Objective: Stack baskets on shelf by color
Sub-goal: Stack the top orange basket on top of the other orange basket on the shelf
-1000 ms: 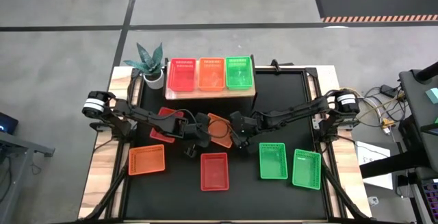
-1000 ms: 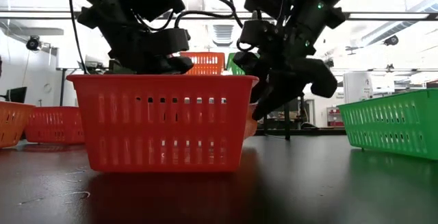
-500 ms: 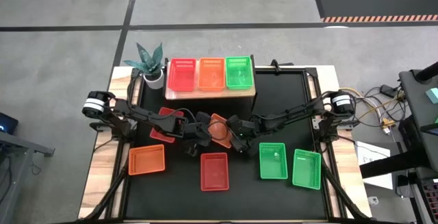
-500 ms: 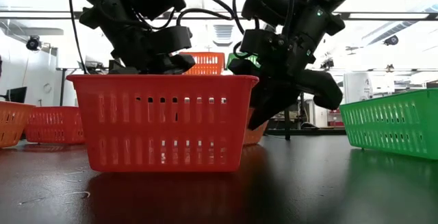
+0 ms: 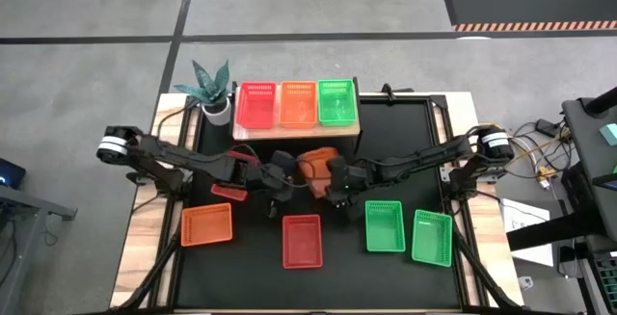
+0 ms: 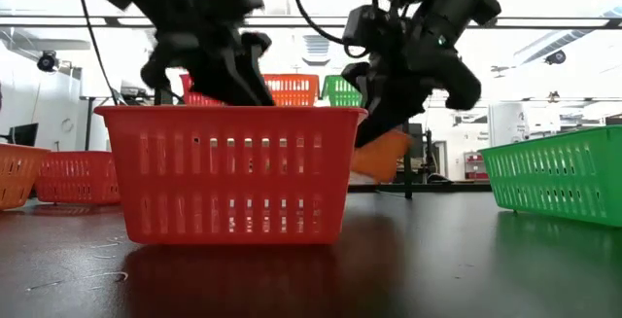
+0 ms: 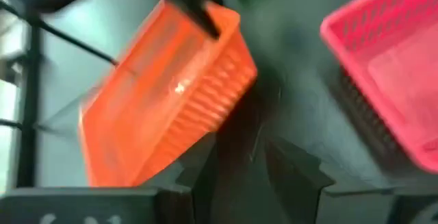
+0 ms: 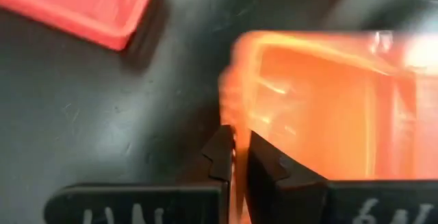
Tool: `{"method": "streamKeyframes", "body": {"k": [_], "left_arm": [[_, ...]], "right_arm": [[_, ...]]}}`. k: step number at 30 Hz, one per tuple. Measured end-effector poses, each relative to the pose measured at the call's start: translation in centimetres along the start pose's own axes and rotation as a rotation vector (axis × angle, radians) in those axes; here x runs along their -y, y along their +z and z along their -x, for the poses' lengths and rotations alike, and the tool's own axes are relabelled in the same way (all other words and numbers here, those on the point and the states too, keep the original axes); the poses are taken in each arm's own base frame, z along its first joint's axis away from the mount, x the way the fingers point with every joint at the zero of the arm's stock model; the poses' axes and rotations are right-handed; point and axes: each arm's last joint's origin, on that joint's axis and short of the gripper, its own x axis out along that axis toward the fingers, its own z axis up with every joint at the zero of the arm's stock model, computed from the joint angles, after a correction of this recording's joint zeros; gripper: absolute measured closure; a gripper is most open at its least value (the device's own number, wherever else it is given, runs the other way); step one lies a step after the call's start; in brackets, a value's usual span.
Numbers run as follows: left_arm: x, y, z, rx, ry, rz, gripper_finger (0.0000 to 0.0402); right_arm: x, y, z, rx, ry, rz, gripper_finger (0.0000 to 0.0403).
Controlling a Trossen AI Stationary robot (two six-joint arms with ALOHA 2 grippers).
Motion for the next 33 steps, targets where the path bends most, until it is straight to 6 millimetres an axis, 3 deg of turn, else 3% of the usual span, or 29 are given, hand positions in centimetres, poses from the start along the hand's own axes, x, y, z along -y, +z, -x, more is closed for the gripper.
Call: {"method": "streamKeyframes", "body": {"k": [6, 13, 20, 26, 33], "left_arm": [[-1.4, 1.2, 4.3, 0.143, 0.072, -0.016, 0.0290], [-2.7, 1.4, 9.6, 0.294, 0.153, -0.007, 0.0290], [-2.4, -0.5, 12.0, 0.352, 0.191, 0.047, 0.0290], [-2.2, -2.1, 13.9, 0.410, 0.267, 0.148, 0.0290], [-2.1, -3.0, 15.6, 0.481, 0.283, 0.213, 0.0290]], "right_arm": [[-0.3, 1.0, 2.3, 0.057, -0.042, -0.114, 0.0394], [-1.9, 2.5, 4.7, 0.125, -0.052, -0.157, 0.0394], [-2.8, 7.6, 7.5, 0.206, -0.087, -0.146, 0.0394], [-0.8, 11.2, 10.2, 0.175, -0.175, -0.212, 0.0394], [4.5, 14.0, 12.4, 0.073, -0.434, -0.216, 0.0394]]}}
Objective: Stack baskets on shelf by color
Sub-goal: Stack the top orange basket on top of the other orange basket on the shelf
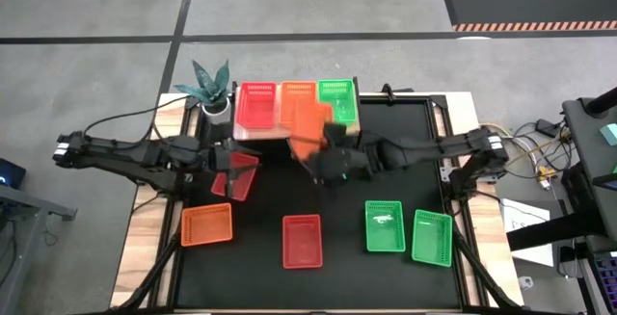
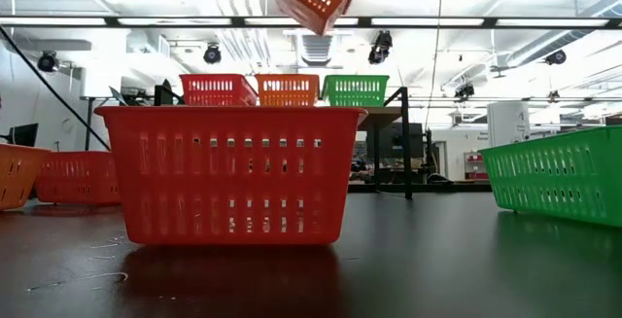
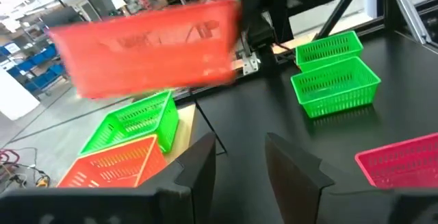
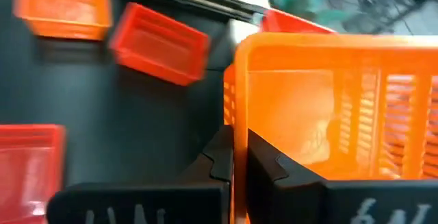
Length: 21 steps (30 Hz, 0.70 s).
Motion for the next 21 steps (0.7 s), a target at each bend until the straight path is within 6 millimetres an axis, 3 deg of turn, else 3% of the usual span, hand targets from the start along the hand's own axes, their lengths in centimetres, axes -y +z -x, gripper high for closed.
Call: {"method": "streamKeyframes", "body": {"k": [6, 13, 18, 21], "left_arm": [[0.1, -0.8, 0.7, 0.011, 0.004, 0.000, 0.0290], [-0.1, -0.7, 1.0, 0.029, 0.010, 0.005, 0.0290], [0.0, -0.8, 0.9, 0.021, 0.008, 0.000, 0.0290], [0.0, -0.8, 0.9, 0.014, 0.009, -0.004, 0.0290]], "right_arm": [[5.9, 2.0, -2.5, -0.045, -0.081, -0.013, 0.0394], [11.1, 2.9, -7.1, 0.000, 0.055, -0.062, 0.0394], [12.4, 1.0, -10.2, -0.073, 0.088, -0.044, 0.0394], [12.7, 0.1, -10.5, -0.139, 0.102, -0.058, 0.0394]]}}
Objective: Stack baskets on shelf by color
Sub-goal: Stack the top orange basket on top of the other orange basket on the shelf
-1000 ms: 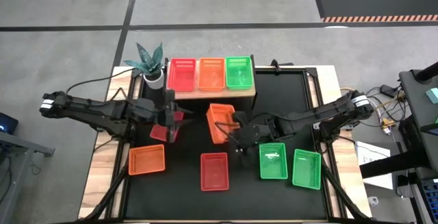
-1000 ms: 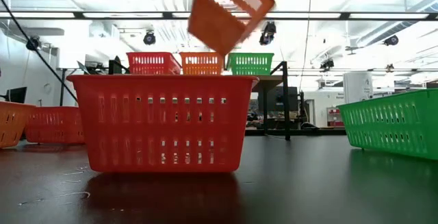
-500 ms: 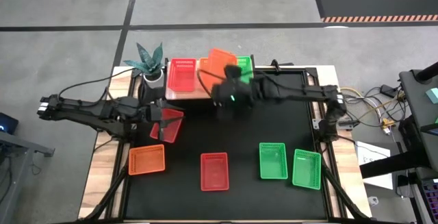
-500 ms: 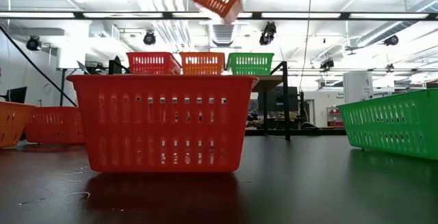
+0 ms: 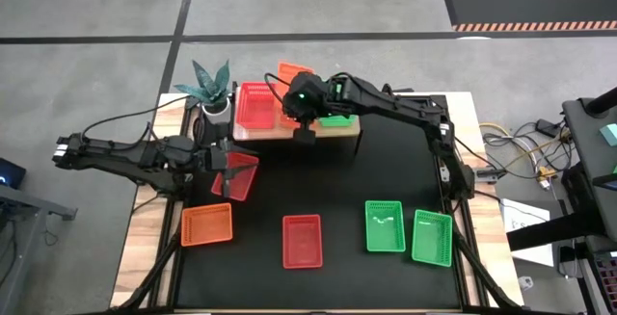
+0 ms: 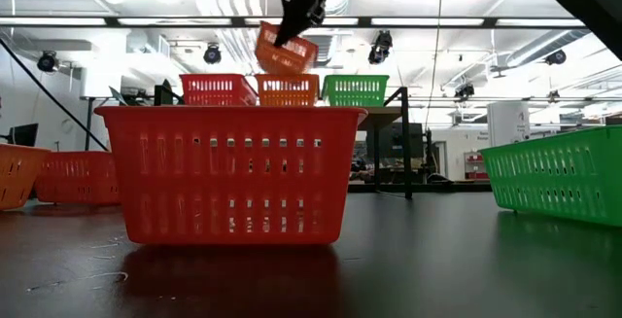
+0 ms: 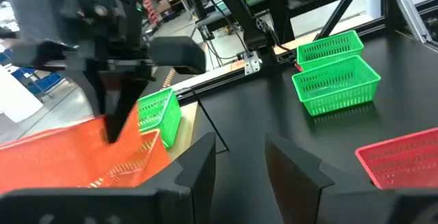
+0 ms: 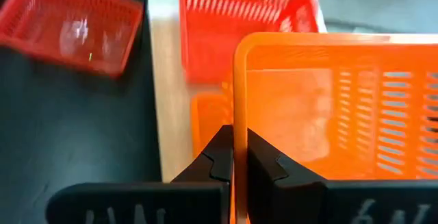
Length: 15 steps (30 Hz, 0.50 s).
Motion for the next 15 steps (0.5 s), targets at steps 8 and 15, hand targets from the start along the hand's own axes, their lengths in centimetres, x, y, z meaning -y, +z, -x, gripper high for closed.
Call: {"method": "streamKeyframes", "body": {"k": [8, 15], "left_arm": [[0.0, 0.0, -0.2, -0.007, 0.007, -0.002, 0.0290], [0.0, 0.0, -0.2, -0.005, 0.007, -0.002, 0.0290]], "right_arm": [[-0.4, -1.0, -0.8, -0.071, 0.022, 0.000, 0.0394], [-0.7, -1.7, -1.7, -0.111, 0.034, 0.025, 0.0394]]}}
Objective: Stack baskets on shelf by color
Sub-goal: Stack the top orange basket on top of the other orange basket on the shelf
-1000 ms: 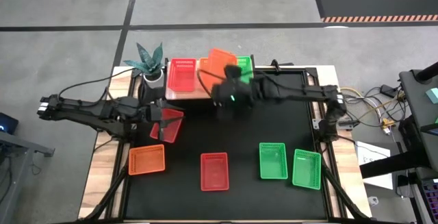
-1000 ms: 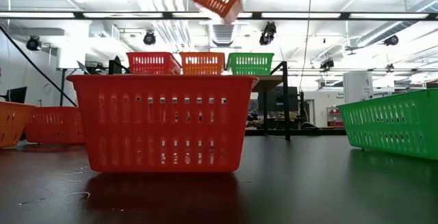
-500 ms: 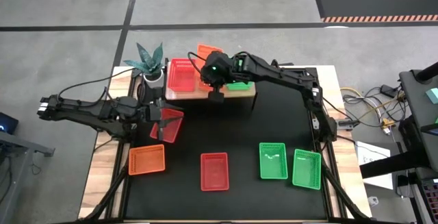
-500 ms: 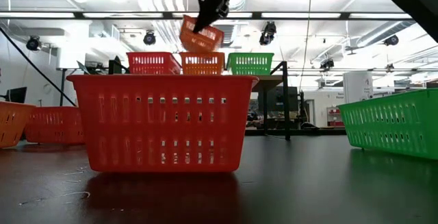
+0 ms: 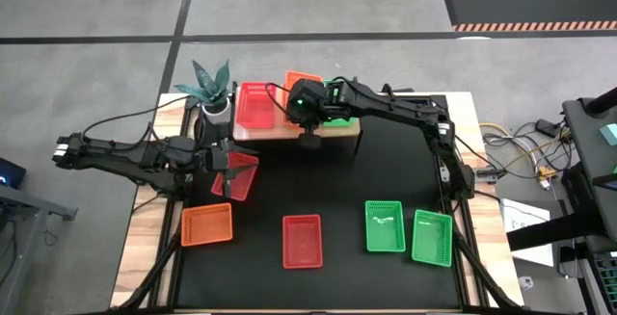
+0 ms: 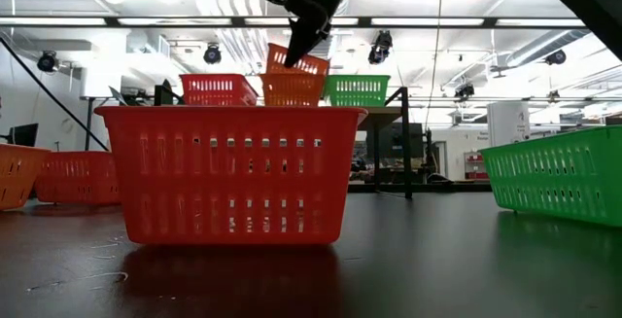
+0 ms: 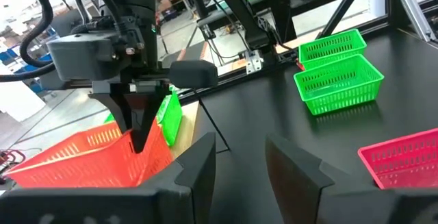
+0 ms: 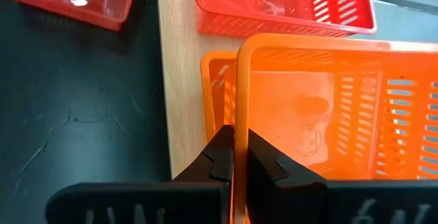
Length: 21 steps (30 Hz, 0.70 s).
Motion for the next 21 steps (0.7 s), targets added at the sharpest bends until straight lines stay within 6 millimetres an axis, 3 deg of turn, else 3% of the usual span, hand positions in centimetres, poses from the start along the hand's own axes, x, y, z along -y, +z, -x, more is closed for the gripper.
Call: {"method": "streamKeyframes", "body": {"k": [6, 14, 21], "left_arm": [[0.1, -0.1, -0.1, -0.008, -0.003, -0.003, 0.0290], [0.1, -0.1, -0.2, -0.010, -0.004, -0.003, 0.0290], [0.1, -0.1, -0.2, -0.011, -0.005, -0.003, 0.0290]], "right_arm": [[-0.1, -0.2, -0.5, -0.006, 0.003, 0.008, 0.0385], [-0.1, 0.0, -0.5, 0.011, -0.003, 0.009, 0.0318], [0.3, 0.9, 1.4, 0.062, -0.021, 0.010, 0.0270]]}}
